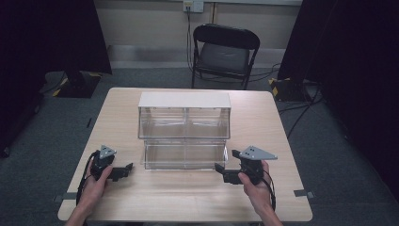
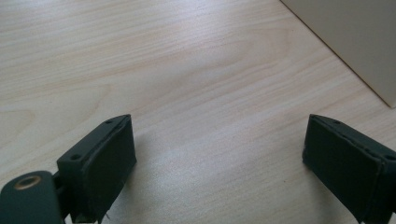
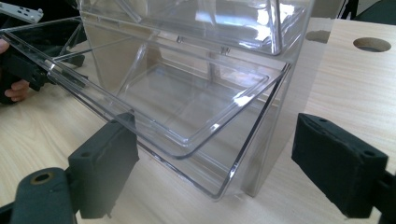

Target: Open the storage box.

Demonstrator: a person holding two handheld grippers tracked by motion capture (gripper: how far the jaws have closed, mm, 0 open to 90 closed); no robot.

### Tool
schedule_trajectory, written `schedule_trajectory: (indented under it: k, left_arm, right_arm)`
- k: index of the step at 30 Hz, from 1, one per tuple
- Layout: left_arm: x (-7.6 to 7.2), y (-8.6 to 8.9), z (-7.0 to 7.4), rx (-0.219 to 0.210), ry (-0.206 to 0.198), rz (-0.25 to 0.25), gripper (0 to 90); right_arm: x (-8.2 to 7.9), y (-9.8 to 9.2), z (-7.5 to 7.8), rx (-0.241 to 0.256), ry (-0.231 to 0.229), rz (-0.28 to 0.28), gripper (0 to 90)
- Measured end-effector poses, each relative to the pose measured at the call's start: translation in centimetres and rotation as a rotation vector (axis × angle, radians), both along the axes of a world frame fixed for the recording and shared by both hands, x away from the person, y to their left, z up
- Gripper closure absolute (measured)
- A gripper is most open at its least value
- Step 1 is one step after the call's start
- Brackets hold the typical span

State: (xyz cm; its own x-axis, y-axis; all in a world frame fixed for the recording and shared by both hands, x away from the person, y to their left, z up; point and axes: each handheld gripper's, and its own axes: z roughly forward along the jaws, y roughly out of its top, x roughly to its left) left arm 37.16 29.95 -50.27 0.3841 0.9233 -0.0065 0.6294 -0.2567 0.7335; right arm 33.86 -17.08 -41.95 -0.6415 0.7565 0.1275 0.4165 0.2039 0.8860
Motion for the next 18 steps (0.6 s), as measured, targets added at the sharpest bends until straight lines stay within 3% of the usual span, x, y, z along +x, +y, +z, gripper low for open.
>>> schedule_trajectory:
  k: [18]
  left_arm:
    - [0.00,0.00,0.00,0.000,0.000,0.000,8.9]
  right_arm:
    - [0.37,0.09,0.61,0.022,-0.012,0.001,13.9]
